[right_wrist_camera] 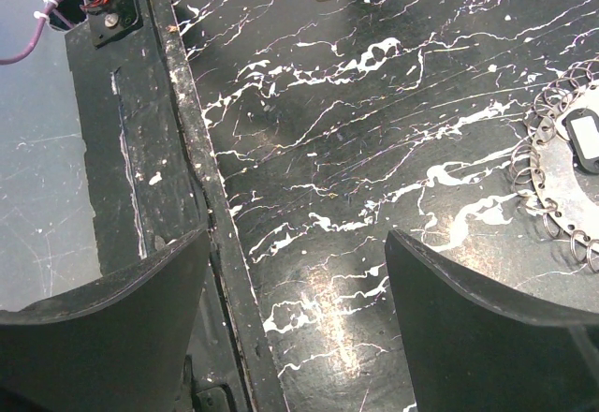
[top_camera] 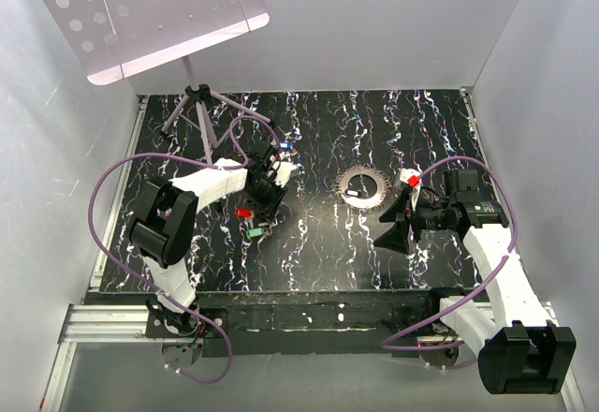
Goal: Put the keys on the keyring
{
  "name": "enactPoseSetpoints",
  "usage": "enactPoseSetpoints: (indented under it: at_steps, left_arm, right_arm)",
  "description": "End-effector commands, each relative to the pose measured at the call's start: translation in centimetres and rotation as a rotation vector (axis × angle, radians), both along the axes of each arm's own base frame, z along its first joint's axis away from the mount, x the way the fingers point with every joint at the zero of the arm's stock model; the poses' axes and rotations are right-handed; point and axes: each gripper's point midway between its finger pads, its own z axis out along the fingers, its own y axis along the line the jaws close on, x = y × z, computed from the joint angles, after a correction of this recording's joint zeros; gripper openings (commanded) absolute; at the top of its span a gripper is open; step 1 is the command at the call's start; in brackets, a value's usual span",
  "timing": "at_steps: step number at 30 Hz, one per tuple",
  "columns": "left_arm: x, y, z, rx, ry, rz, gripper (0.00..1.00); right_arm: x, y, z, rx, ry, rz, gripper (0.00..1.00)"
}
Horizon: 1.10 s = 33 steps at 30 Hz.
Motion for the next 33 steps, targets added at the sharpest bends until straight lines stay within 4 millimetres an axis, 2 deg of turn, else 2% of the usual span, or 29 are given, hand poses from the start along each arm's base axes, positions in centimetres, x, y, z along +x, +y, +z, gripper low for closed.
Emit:
enactPoseSetpoints:
  at_steps: [1,21,33]
  left_arm:
    - [0.8,-1.0,1.0,-0.032,-0.026,-0.014,0.18]
    - [1.1,-0.8,0.8,-0.012,-0.029,0.003,0.25]
    - [2.3,-0.6,2.0,-0.014,-0.112,0.026,0.22]
  right_arm:
    - [0.1,0.3,1.6,0.03,-0.037,0.021,0.84]
    - [-0.2,0.4,1.8,0.043,-0.032,0.034,0.84]
    - [-0.3,0.5,1.8,0.047,-0.029,0.038,0.84]
